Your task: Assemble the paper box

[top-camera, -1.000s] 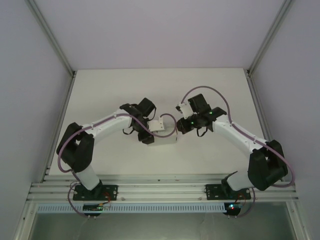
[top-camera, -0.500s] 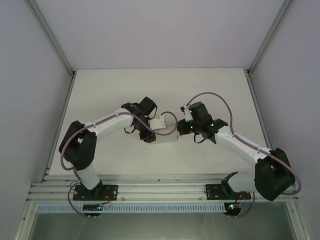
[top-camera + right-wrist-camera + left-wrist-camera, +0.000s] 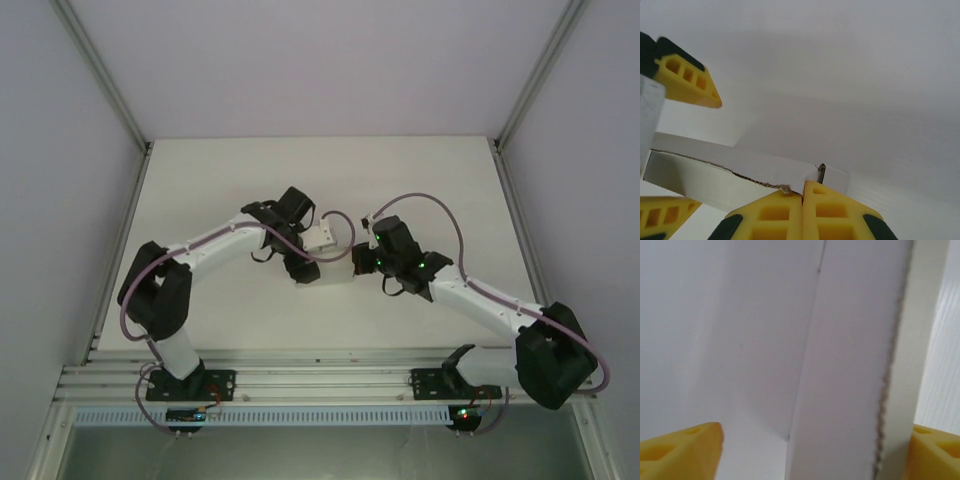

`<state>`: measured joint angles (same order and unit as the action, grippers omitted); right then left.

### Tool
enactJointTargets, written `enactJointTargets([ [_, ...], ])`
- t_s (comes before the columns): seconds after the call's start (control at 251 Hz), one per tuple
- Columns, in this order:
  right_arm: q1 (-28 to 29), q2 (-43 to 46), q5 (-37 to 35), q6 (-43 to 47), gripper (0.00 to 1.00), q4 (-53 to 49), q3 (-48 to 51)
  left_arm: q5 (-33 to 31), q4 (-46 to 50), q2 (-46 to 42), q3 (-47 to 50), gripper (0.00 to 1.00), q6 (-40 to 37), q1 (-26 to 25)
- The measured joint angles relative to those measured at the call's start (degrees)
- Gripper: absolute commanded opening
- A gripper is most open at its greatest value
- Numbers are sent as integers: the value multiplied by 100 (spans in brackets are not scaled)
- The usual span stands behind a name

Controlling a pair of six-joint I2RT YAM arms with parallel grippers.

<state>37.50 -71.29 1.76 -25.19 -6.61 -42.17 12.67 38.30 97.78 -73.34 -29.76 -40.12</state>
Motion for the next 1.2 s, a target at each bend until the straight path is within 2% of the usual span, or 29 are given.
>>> enactJointTargets([
  [0.176, 151, -7, -299, -9, 0, 4, 2, -96, -236, -691, 188, 100, 345, 0],
  [0.347, 304, -24, -588, 2, 0, 22, 2, -737, -404, -1631, 627, 100, 1292, 0],
  [0.475, 402, -48, -758, 68, 0, 46, 2, -1228, -402, -2085, 1019, 79, 2153, 0],
  [0.631, 483, -76, -911, 175, 0, 59, 2, -1248, -350, -2194, 1329, 58, 2704, 0],
  [1.058, 505, -70, -951, 424, 0, 42, 2, -1036, -492, -2133, 1528, 43, 2922, 0],
  [1.201, 503, -70, -951, 428, 0, 28, 2, -1029, -516, -1845, 1464, 25, 2907, 0],
])
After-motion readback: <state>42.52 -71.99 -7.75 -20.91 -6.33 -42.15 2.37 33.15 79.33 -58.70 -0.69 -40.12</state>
